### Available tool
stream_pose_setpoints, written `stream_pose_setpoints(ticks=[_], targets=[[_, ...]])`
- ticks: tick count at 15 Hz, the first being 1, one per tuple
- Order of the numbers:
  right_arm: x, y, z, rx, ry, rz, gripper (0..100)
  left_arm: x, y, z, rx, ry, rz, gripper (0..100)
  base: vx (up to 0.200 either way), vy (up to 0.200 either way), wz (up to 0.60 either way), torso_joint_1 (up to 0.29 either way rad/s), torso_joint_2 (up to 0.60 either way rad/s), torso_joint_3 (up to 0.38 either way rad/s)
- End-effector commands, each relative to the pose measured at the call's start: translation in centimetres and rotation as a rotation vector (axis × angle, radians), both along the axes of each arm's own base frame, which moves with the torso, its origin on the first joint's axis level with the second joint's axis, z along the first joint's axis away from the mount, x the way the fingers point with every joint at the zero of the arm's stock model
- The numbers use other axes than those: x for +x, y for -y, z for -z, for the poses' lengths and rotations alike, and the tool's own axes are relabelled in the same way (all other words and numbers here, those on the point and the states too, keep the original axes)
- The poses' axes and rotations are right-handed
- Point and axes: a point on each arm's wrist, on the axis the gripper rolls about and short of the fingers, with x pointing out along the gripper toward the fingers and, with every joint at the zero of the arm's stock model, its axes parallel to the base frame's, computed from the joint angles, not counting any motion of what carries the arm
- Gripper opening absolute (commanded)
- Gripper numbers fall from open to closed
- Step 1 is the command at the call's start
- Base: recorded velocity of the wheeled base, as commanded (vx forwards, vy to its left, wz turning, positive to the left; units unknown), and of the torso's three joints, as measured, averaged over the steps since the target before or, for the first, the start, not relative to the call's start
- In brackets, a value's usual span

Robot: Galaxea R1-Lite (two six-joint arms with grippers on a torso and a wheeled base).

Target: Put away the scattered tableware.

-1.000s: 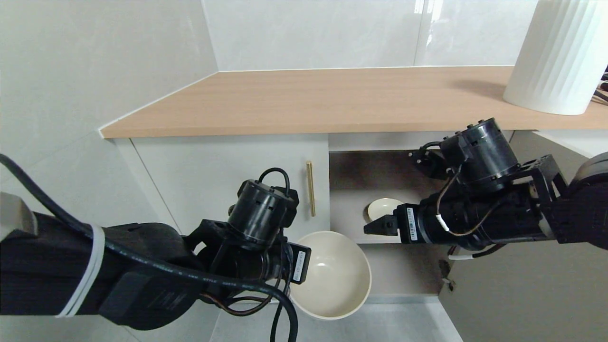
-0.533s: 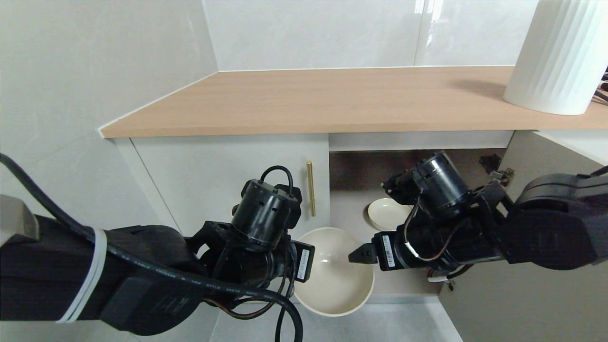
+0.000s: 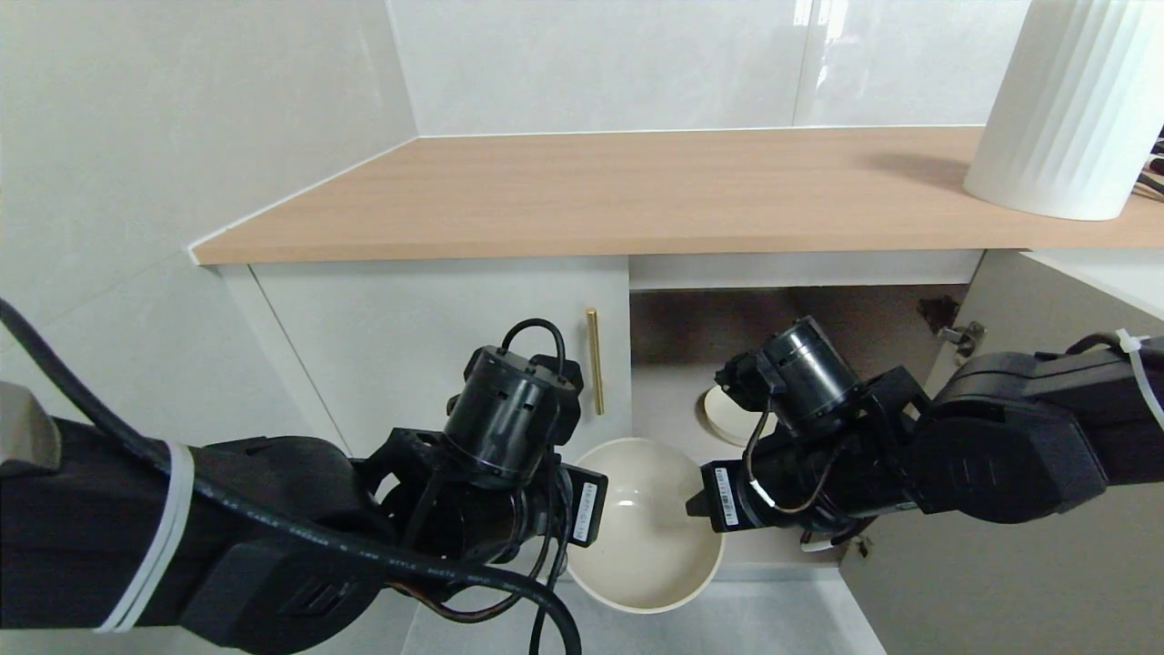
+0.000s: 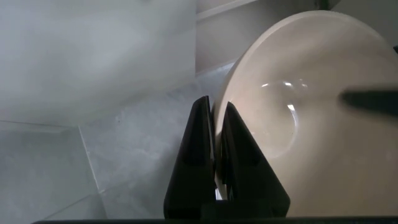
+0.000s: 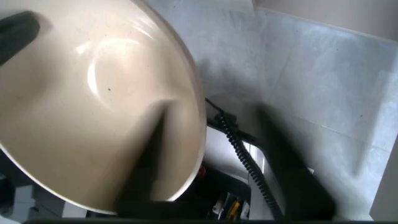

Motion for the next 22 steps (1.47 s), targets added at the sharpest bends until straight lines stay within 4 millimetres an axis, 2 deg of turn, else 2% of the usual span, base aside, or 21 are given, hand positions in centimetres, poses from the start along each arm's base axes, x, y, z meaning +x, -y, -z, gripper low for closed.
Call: stream_pose_setpoints(ticks=[1,7,8,11,12,14,15,17,19,22], targets=[[-0.1,0.1,-0.1,0.002,0.004,-0.001,0,0.1,0.0,0.2,0.004,-0.005,-0.001,0,0.000,0.000,0.00,0.000,0.00,0.000],[-0.4,-0.2,-0.2,0.000,0.004,-0.012,0,0.1,0.1,0.6,0.015,-0.014,0.000,0,0.000,0.000,0.00,0.000,0.00,0.000],[-0.4,-0.2,-0.1,-0.001,0.003,-0.012,0,0.1,0.1,0.6,0.015,-0.014,0.000,100,0.000,0.000,0.00,0.000,0.00,0.000],[-0.2,-0.2,0.0,-0.002,0.001,-0.004,0,0.0,0.0,0.0,-0.001,0.004,-0.005,100,0.000,0.000,0.00,0.000,0.00,0.000],[0.5,0.4,0.4,-0.006,-0.008,0.028,0,-0.1,-0.1,-0.2,0.000,0.013,-0.015,100,0.000,0.000,0.00,0.000,0.00,0.000],[2.7,2.2,1.9,-0.021,-0.045,0.163,0,-0.1,-0.3,-0.5,-0.004,0.023,-0.021,100,0.000,0.000,0.00,0.000,0.00,0.000],[5.2,4.0,3.1,-0.013,-0.028,0.294,0,-0.1,-0.3,-0.6,-0.005,0.024,-0.023,100,0.000,0.000,0.00,0.000,0.00,0.000],[8.3,5.4,5.5,0.016,0.045,0.415,0,-0.1,-0.4,-0.7,-0.009,0.026,-0.023,100,0.000,0.000,0.00,0.000,0.00,0.000],[9.8,5.9,7.5,0.000,0.150,0.510,0,-0.1,-0.4,-0.7,-0.008,0.027,-0.024,100,0.000,0.000,0.00,0.000,0.00,0.000],[11.0,6.7,8.1,0.038,0.253,0.565,0,-0.1,-0.4,-0.7,-0.009,0.026,-0.023,100,0.000,0.000,0.00,0.000,0.00,0.000]])
